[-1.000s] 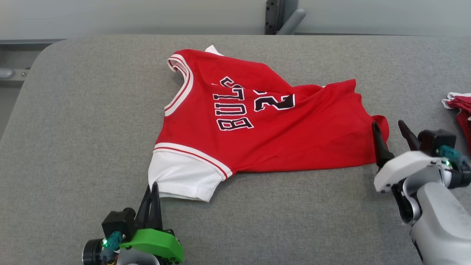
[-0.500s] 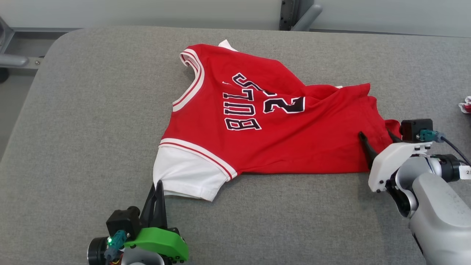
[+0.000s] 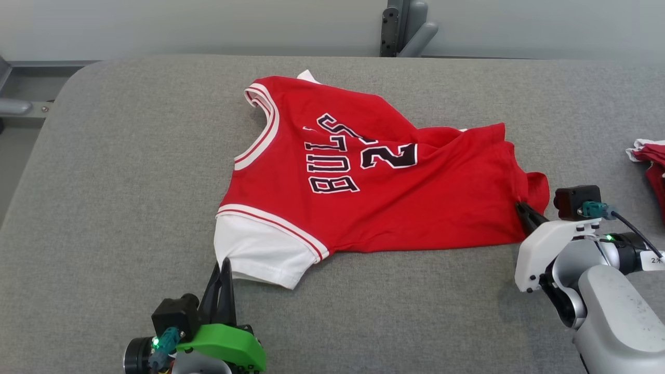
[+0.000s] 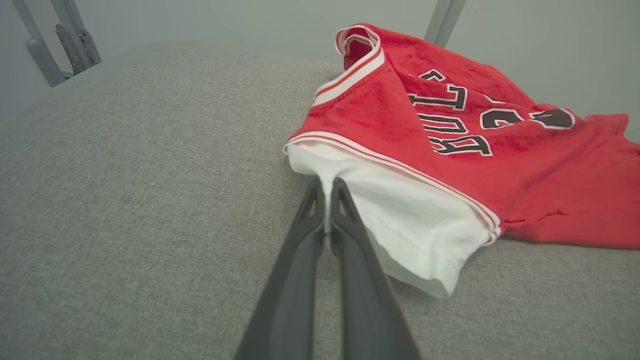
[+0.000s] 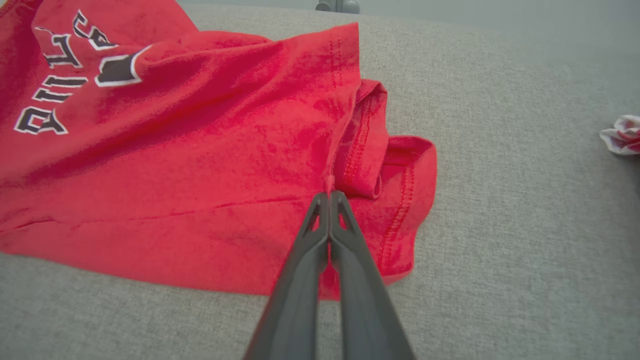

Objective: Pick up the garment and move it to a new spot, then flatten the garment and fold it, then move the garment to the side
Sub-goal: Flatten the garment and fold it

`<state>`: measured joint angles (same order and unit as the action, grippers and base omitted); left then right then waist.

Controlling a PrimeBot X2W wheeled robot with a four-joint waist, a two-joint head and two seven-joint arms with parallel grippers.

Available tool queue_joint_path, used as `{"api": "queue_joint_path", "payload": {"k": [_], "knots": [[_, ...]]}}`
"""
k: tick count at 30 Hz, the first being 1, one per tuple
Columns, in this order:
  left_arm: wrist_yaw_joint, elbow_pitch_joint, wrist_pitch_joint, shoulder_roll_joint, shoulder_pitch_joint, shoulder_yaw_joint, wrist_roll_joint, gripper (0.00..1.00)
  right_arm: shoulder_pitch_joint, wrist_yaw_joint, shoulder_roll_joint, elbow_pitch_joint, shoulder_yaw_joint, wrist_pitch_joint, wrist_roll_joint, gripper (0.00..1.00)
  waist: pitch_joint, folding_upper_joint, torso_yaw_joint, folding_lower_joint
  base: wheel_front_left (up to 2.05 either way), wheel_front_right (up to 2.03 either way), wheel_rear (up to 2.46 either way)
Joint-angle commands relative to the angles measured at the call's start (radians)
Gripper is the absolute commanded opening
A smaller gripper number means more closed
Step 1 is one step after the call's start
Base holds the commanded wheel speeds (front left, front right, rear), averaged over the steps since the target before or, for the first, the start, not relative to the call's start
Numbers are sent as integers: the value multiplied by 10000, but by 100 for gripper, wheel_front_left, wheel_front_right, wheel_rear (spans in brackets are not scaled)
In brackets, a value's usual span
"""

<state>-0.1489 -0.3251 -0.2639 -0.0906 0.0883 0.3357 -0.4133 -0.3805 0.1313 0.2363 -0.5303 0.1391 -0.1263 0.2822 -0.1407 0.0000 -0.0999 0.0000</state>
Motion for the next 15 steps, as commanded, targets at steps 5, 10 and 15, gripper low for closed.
{"api": "queue_joint_path", "payload": {"k": [5,10,15], "knots": [[59,10,4,-7,-181,-87,137,0,377,-11,11,704,-301,195,-472,0,256,0,56,0,0,0,0],[340,489,4,95,-214,-602,-421,0,508,-11,-14,1521,-422,442,-424,0,623,0,179,0,0,0,0],[1028,979,132,-37,478,-1100,-1205,0,63,-11,215,2440,-543,581,504,0,1130,0,363,0,0,0,0]]}}
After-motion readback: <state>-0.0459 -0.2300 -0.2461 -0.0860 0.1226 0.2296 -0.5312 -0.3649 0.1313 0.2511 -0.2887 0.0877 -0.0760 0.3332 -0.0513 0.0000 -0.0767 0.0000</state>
